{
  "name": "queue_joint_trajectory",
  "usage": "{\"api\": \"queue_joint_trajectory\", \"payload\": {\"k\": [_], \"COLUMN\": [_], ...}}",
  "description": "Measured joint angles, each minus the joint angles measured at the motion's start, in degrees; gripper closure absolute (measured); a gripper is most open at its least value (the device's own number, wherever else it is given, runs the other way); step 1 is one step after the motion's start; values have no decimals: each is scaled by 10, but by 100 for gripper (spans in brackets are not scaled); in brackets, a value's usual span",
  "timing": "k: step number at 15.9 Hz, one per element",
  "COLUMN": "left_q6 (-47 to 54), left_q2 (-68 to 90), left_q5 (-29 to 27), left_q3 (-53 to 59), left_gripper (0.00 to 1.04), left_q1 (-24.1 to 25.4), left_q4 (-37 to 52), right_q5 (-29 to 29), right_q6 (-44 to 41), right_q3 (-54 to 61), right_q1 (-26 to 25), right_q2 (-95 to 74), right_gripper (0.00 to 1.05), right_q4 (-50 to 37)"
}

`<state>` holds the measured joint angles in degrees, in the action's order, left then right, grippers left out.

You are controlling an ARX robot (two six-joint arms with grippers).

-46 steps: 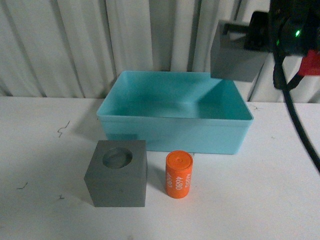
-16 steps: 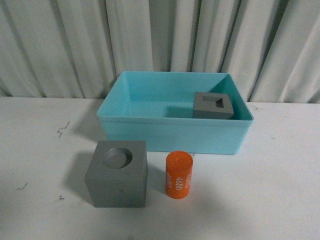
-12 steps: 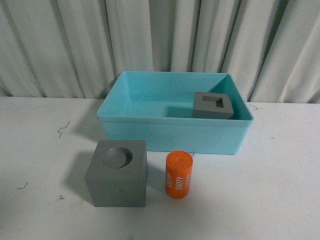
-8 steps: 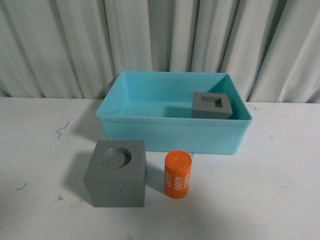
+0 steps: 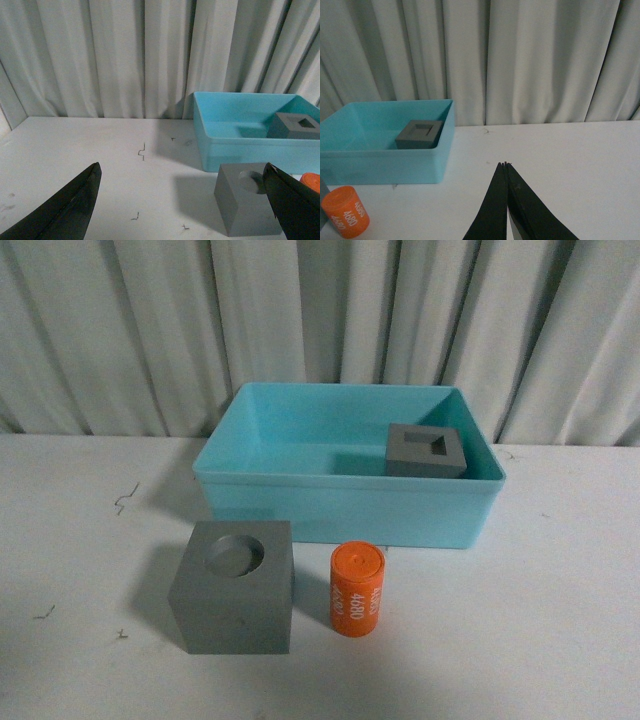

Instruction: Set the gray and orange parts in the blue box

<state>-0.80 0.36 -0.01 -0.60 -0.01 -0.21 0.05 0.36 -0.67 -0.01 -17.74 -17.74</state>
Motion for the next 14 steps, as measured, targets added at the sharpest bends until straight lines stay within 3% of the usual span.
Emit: {"api": "queue_joint_trajectory", "payload": {"k": [14], "left_q6": [0], "left_q2": [0], "left_q5": [0], "left_q3": [0], "left_gripper": [7], "left_q1": [0], "left_q4": [0], "right_q5": [-1], "right_q6": [0], "right_q3": [-2], "right_q1": [0], "right_q2": [176], "right_gripper": [103], "right_q4": [168]}}
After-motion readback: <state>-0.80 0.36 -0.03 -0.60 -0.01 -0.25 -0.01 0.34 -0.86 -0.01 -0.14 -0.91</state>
